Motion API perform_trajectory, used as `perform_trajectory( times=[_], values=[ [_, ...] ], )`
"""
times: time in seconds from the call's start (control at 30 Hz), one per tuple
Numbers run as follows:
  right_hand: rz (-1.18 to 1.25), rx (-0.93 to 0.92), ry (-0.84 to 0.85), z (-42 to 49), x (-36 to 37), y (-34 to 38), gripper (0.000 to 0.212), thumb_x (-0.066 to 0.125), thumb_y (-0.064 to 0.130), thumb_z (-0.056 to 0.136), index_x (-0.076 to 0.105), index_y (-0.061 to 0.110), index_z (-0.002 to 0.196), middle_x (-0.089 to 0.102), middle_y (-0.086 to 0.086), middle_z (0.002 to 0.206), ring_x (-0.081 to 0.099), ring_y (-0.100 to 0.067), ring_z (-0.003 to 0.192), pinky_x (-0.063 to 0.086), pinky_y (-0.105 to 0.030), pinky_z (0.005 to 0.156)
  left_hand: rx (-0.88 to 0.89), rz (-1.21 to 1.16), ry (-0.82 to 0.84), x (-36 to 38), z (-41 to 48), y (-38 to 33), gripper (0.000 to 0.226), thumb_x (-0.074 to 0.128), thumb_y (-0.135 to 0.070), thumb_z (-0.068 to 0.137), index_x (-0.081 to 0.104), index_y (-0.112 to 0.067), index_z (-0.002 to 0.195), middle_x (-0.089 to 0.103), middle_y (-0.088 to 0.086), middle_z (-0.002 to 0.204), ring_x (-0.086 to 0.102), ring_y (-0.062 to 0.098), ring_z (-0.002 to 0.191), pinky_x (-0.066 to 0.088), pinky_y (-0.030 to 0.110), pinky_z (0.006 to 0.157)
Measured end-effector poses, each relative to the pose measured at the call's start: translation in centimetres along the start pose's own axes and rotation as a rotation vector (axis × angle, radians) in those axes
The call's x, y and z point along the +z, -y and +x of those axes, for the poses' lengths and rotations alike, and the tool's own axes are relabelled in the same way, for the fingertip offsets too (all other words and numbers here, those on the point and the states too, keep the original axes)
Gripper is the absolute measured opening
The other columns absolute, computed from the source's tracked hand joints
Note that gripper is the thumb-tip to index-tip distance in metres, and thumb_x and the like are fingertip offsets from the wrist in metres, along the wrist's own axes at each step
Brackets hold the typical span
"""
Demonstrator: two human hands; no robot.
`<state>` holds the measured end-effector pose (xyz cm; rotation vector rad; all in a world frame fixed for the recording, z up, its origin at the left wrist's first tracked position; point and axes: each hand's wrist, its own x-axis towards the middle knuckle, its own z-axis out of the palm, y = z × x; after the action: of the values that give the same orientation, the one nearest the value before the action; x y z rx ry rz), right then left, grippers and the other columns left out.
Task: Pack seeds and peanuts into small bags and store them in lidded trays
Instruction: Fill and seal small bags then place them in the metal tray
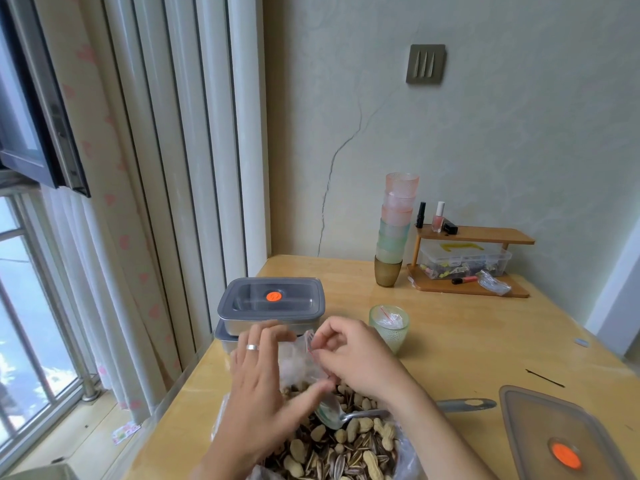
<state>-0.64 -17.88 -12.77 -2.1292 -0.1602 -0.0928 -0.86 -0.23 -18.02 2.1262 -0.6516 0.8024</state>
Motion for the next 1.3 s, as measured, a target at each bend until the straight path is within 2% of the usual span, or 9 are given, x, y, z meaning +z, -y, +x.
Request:
perform_trajectory(
  times=[0.1,0.37,0.47,0.6,0.73,0.93,1.03,1.17,1.3],
  values=[
    [0.173,0.094,0.092,-0.1,-0.4,-0.2,0.007,0.065,0.002,0.093,0.066,0.008,0.095,0.064,-0.001,0.069,0.065,-0.017,0.054,0.053,-0.029,0.058,0.008,0.076,0.121,0.4,-0.2,0.7,0.087,0.060,-0.088,0.076,0.045,-0.031,0.140,0.047,-0.023,0.135,0.041,0.002,0.132,0.024,0.026,0.110],
    [0.109,-0.069,-0.042,-0.1,-1.3,0.2,0.009,0.074,0.032,0.091,0.067,0.026,0.093,0.073,-0.005,0.090,0.067,-0.015,0.062,0.054,-0.034,0.067,-0.080,-0.010,0.060,0.6,-0.1,1.5,0.059,0.055,-0.084,0.083,0.051,-0.043,0.126,0.060,-0.030,0.118,0.054,-0.009,0.115,0.024,0.024,0.106],
    [0.094,-0.174,0.056,-0.6,-1.6,1.2,0.015,0.069,0.037,0.096,0.070,0.024,0.090,0.074,-0.010,0.084,0.057,-0.015,0.055,0.049,-0.034,0.060,-0.067,-0.018,0.075,0.6,-0.2,1.3,0.057,0.052,-0.084,0.085,0.049,-0.044,0.125,0.057,-0.031,0.119,0.053,-0.006,0.115,0.028,0.025,0.103],
    [-0.084,-0.257,0.171,-1.0,-0.9,1.3,0.016,0.070,0.039,0.096,0.073,0.024,0.092,0.058,0.010,0.053,0.049,-0.009,0.048,0.043,-0.027,0.057,-0.025,-0.118,0.103,0.4,0.0,0.8,0.036,0.059,-0.058,0.094,0.052,-0.039,0.123,0.058,-0.023,0.113,0.059,0.007,0.108,0.046,0.032,0.087],
    [-0.145,-0.239,0.223,-1.0,-1.2,1.0,0.012,0.070,0.037,0.098,0.074,0.025,0.100,0.060,0.027,0.057,0.052,-0.005,0.047,0.043,-0.019,0.060,-0.013,-0.143,0.113,0.4,0.0,1.0,0.031,0.059,-0.047,0.097,0.051,-0.036,0.125,0.056,-0.020,0.110,0.060,0.012,0.104,0.047,0.024,0.083],
    [-0.008,-0.242,0.292,-0.7,-2.0,0.4,0.016,0.067,0.044,0.098,0.069,0.045,0.113,0.073,-0.016,0.094,0.058,-0.019,0.054,0.045,-0.024,0.059,-0.033,-0.182,0.104,0.6,-0.1,1.2,0.042,0.054,-0.064,0.093,0.051,-0.032,0.122,0.057,-0.028,0.103,0.057,0.000,0.094,0.042,0.011,0.077],
    [0.057,-0.229,0.302,-0.8,-2.1,0.6,0.013,0.066,0.038,0.101,0.071,0.038,0.113,0.074,-0.010,0.100,0.061,-0.018,0.058,0.047,-0.021,0.060,-0.054,-0.153,0.101,0.8,-0.1,1.6,0.042,0.056,-0.062,0.093,0.054,-0.029,0.118,0.058,-0.024,0.096,0.056,0.001,0.088,0.041,0.013,0.073],
    [0.020,-0.134,0.035,-1.3,-4.3,0.9,0.014,0.063,0.040,0.100,0.073,0.031,0.103,0.077,0.003,0.094,0.071,-0.010,0.072,0.055,-0.025,0.073,-0.091,-0.114,0.094,0.8,-0.4,2.1,0.043,0.052,-0.067,0.092,0.052,-0.033,0.119,0.059,-0.021,0.095,0.055,0.002,0.087,0.041,0.013,0.075],
    [-0.336,0.121,-0.220,-3.0,-7.4,-1.0,0.012,0.060,0.031,0.103,0.070,0.030,0.097,0.068,0.017,0.097,0.063,-0.001,0.089,0.043,-0.013,0.070,-0.112,-0.118,0.116,0.5,-0.9,2.5,0.043,0.052,-0.065,0.092,0.053,-0.031,0.118,0.060,-0.017,0.098,0.057,0.005,0.089,0.044,0.019,0.075]
  ],
)
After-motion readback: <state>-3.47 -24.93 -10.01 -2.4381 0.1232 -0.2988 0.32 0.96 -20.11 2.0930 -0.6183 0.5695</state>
